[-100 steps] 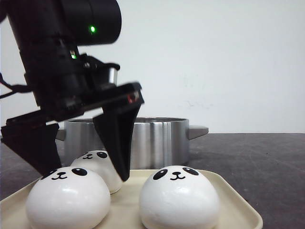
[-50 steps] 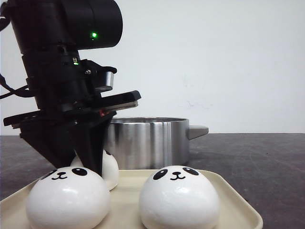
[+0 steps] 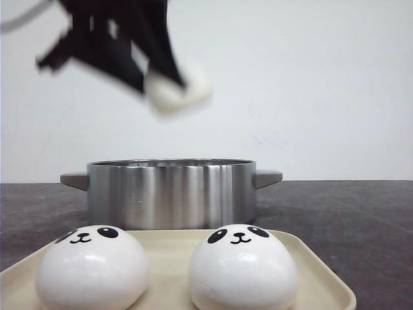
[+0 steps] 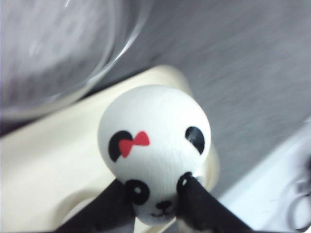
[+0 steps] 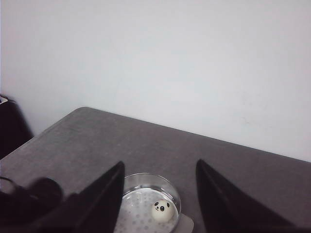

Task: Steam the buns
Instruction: 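Lift the bun with the left gripper and move it over the pot, then lower the bun into the pot and open the left gripper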

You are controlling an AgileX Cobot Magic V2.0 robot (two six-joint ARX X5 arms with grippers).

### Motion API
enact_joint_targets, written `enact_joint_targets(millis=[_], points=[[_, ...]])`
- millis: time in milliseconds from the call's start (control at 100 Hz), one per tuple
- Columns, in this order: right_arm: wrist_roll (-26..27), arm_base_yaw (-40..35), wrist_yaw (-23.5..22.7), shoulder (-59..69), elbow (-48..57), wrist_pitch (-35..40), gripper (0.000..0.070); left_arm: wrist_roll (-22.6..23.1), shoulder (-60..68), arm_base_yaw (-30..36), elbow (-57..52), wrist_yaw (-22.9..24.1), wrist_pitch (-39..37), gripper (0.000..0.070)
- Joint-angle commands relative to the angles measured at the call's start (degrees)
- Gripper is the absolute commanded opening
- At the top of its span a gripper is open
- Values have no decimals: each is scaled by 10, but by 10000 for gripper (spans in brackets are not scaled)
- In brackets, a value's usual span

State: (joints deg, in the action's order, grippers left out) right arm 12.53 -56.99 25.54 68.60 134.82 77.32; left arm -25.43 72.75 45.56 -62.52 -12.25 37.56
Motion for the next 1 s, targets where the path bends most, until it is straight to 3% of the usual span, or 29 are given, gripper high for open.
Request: enact_joint_targets(millis=[0, 370, 680, 990], points=[[9, -7, 0, 10, 12, 41, 277, 7, -2, 4, -30, 10, -3, 4], [0, -7, 0, 25, 12, 41, 225, 104, 119, -100, -242, 63, 92, 4], [0, -7, 0, 25, 12, 41, 225, 121, 289, -184, -340, 65, 122, 4], [3, -7, 0, 24, 12, 41, 225, 130, 408, -198, -365, 64, 122, 4]])
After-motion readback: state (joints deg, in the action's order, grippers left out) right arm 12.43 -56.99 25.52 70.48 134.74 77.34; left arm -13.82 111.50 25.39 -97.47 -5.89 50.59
